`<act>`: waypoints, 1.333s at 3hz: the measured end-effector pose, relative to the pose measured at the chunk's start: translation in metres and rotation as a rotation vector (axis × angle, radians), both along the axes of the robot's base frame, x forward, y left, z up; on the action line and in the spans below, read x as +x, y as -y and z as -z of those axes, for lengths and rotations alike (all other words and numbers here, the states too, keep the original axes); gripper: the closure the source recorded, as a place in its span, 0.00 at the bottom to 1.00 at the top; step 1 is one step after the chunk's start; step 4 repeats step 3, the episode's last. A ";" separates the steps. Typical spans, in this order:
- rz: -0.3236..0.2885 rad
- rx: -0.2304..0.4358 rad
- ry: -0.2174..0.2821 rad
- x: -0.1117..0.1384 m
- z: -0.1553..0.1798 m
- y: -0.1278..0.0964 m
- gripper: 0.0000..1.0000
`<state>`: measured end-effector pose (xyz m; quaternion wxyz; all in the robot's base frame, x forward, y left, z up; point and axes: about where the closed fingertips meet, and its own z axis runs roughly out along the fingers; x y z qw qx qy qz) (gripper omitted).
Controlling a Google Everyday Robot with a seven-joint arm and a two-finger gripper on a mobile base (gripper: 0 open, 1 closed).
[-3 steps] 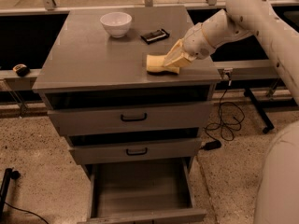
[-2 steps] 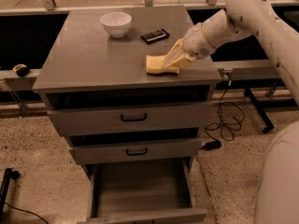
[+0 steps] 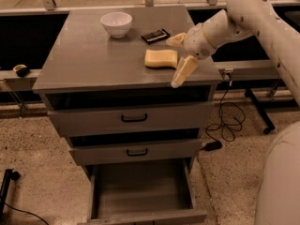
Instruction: Pick sponge from bottom drawer and place on counter
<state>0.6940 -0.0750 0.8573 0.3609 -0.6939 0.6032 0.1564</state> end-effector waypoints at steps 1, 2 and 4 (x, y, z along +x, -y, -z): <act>0.033 0.018 -0.033 0.000 -0.006 0.011 0.00; 0.082 0.036 -0.056 -0.003 -0.018 0.028 0.00; 0.082 0.036 -0.056 -0.003 -0.018 0.028 0.00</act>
Offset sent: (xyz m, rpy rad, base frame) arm -0.0084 -0.0567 0.0400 0.0573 0.0731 -0.1516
